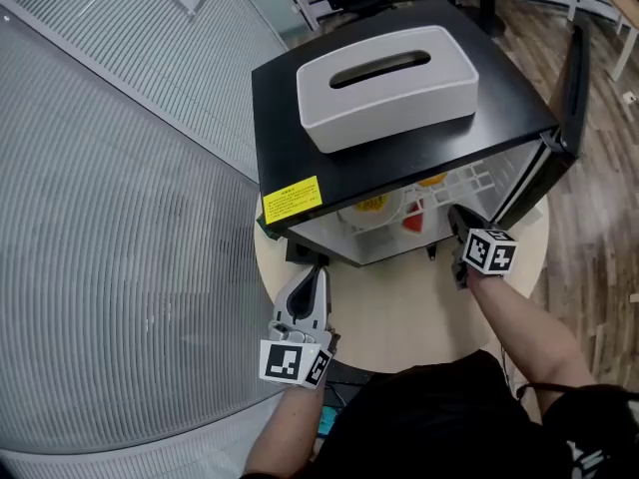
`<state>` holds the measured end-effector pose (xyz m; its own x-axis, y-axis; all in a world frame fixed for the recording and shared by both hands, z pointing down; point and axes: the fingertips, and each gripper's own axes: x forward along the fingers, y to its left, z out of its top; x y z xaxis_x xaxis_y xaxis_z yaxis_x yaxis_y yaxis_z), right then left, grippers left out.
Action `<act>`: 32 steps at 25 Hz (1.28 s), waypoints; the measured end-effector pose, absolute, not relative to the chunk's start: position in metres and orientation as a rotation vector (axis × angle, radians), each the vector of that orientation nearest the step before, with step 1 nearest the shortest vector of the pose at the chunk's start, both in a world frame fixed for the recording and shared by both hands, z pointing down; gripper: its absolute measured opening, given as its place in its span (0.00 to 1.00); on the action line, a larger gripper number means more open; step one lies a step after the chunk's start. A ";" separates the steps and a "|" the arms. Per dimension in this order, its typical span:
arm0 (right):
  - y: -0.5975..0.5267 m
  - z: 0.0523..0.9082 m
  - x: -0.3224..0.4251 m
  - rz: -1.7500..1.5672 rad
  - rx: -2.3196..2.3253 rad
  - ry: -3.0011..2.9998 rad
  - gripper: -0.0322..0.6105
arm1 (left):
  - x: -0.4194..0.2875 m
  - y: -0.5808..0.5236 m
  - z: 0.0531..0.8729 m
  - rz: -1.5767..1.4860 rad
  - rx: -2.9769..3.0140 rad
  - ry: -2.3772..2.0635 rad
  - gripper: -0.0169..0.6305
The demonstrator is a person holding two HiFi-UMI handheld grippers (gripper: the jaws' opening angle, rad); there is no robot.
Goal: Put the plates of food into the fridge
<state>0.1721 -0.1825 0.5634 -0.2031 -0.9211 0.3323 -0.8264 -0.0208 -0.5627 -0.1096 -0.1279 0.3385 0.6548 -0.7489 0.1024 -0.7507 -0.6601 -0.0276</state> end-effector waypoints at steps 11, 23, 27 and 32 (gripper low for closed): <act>-0.144 0.491 0.170 -0.697 -1.980 2.282 0.08 | -0.105 -0.121 0.322 0.080 2.895 -1.242 0.04; -0.086 0.409 0.169 -0.264 -2.004 2.516 0.08 | -0.095 -0.108 0.311 0.005 2.932 -1.178 0.04; -0.063 0.395 0.174 -0.213 -1.987 2.513 0.07 | -0.092 -0.104 0.306 0.013 2.947 -1.173 0.04; -0.042 0.389 0.184 -0.193 -2.012 2.441 0.07 | -0.095 -0.098 0.309 0.013 2.973 -1.168 0.04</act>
